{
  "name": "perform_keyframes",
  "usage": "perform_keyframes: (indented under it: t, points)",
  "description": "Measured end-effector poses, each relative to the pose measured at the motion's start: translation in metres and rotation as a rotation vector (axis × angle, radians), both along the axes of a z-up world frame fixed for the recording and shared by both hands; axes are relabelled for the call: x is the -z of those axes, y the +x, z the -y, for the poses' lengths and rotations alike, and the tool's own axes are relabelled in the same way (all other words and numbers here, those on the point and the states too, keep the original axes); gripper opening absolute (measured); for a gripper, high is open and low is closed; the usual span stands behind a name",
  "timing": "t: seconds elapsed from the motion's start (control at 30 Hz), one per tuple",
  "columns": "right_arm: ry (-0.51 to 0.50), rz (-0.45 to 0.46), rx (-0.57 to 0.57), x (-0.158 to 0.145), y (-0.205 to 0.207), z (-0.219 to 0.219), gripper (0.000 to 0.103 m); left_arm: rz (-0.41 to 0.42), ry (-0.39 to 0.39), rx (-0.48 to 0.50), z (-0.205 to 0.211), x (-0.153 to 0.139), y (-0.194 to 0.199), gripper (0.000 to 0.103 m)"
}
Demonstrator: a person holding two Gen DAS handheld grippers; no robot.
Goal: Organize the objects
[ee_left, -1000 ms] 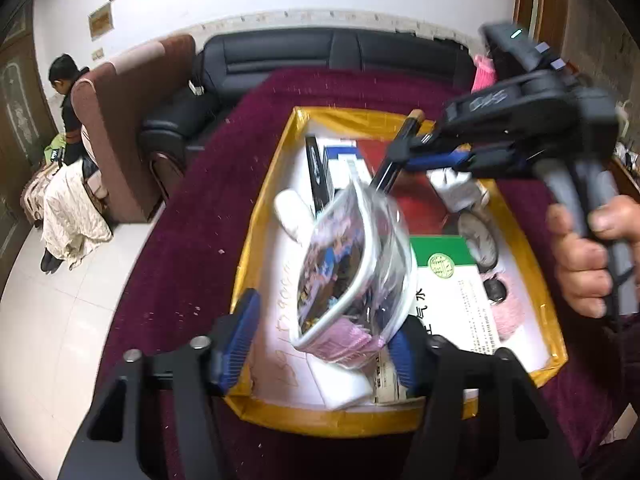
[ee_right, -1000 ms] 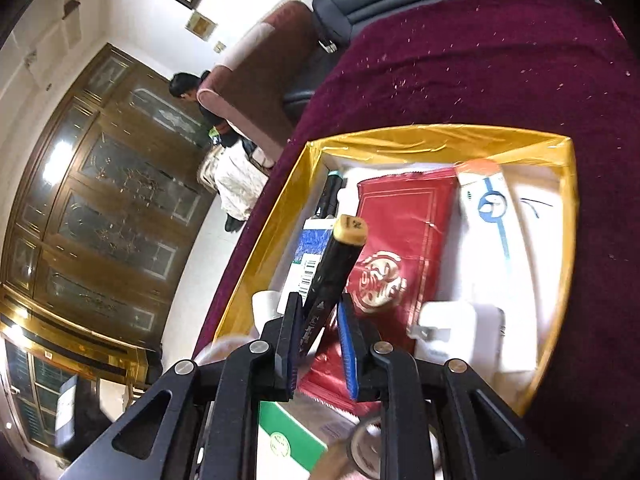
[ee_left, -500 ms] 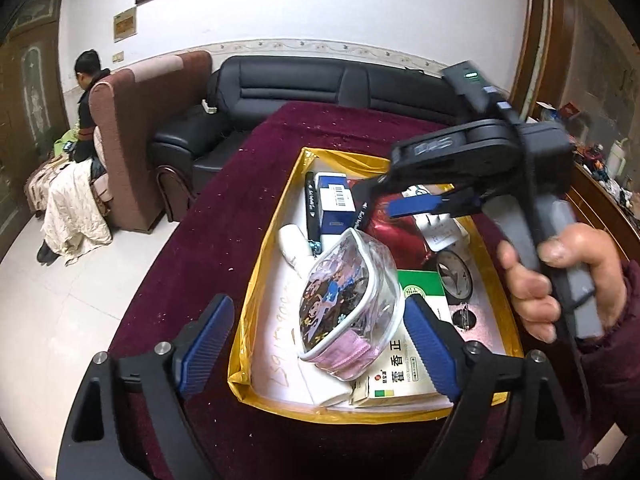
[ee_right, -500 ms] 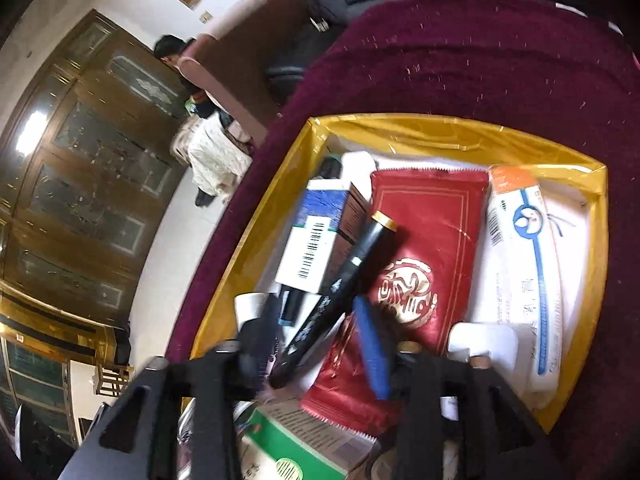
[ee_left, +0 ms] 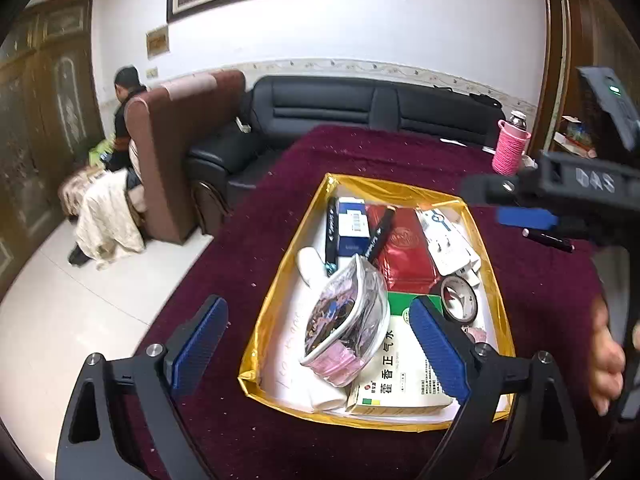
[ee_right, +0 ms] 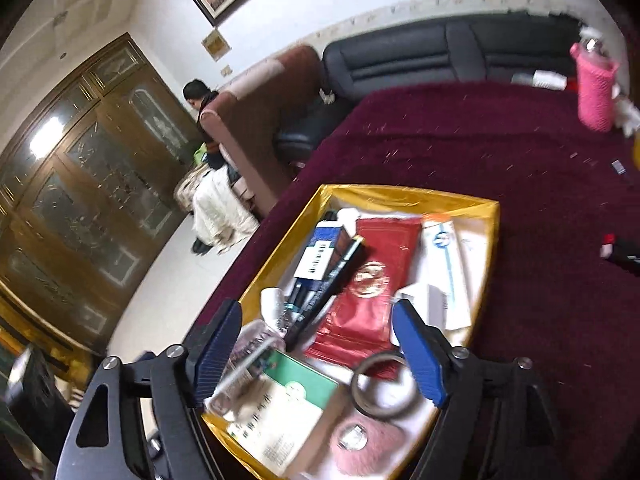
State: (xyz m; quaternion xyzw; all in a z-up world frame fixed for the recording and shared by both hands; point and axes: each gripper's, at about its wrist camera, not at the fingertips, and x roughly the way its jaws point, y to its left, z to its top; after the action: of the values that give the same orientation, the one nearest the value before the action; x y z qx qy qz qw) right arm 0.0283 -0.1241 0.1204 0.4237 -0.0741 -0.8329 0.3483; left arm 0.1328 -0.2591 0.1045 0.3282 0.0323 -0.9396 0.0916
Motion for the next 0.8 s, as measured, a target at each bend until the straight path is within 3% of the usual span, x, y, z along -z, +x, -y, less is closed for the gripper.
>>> perform_keyframes:
  t: [0.23, 0.5, 0.8]
  points:
    - [0.082, -0.116, 0.044, -0.006, 0.036, -0.02, 0.09, -0.039, -0.059, -0.044, -0.018, -0.013, 0.011, 0.1]
    - [0.099, -0.099, 0.076, 0.01, 0.057, -0.046, 0.091, -0.074, -0.181, -0.085, -0.051, -0.024, 0.027, 0.103]
    - [0.122, -0.113, 0.11, 0.014, 0.08, -0.065, 0.092, -0.089, -0.191, -0.054, -0.08, -0.032, 0.042, 0.103]
